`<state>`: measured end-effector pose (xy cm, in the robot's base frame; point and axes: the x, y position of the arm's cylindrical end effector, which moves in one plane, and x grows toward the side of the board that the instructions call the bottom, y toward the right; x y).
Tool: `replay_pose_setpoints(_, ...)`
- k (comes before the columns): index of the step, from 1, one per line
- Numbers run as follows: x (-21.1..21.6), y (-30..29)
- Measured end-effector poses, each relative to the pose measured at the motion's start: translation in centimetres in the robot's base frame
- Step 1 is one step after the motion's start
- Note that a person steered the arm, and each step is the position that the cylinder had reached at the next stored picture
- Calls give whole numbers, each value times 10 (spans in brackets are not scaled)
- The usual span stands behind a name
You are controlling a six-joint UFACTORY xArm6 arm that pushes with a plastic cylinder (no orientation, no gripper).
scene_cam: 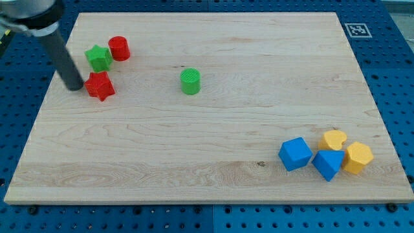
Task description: Place the red star diagonally bottom left to the green circle
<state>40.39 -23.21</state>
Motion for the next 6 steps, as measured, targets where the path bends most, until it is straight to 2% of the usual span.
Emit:
replay_pose_setpoints(2, 2, 28)
replay_pose_setpoints(6, 43, 50)
